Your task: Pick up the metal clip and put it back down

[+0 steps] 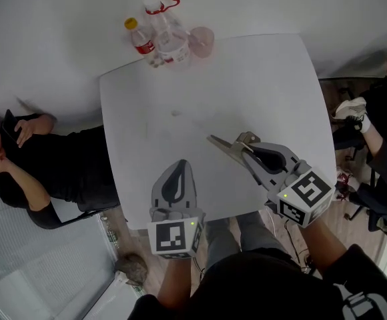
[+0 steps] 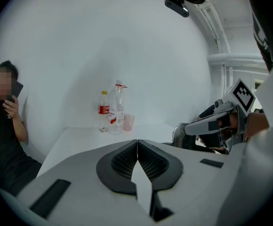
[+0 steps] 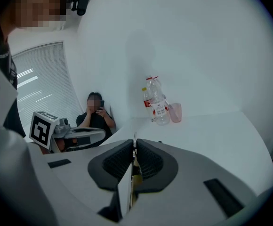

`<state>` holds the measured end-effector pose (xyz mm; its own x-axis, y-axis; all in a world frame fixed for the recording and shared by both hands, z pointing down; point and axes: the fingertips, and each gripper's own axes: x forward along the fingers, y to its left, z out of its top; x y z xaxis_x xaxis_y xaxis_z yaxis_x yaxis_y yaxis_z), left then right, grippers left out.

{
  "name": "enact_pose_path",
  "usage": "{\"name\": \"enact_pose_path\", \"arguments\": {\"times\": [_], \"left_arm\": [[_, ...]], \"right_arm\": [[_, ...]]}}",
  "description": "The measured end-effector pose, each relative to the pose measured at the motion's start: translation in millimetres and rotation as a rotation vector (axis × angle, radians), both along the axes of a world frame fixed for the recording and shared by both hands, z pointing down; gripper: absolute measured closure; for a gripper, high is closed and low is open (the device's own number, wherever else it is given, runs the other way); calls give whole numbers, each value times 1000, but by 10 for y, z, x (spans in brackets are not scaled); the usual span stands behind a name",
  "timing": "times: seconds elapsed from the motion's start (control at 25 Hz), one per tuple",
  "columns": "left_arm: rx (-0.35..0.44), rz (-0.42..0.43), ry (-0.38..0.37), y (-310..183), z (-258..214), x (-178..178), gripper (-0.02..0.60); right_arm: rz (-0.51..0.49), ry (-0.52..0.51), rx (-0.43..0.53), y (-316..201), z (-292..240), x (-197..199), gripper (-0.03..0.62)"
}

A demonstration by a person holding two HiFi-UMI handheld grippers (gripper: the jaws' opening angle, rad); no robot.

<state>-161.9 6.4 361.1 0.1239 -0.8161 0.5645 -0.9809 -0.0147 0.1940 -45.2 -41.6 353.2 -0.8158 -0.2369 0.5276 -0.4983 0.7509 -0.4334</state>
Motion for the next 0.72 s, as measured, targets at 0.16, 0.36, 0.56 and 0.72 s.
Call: {"name": "enact_pose_path", "arguments": {"times": [0.16,0.36,0.56,0.72], "left_arm": [[-19,13,8,-3,159,12,560],[-62,27,31,86,389,138,560],[-87,47,38,94,578,175,560],[-105,67,65,86,651,285,560]], "right_arm": [[-12,8,-14,-15,153,-40,553],[-32,15,-48,48,324,-21,553],[-22,18,-77,31,511,17,553],[-17,39,-104,37,587,106,553]]}}
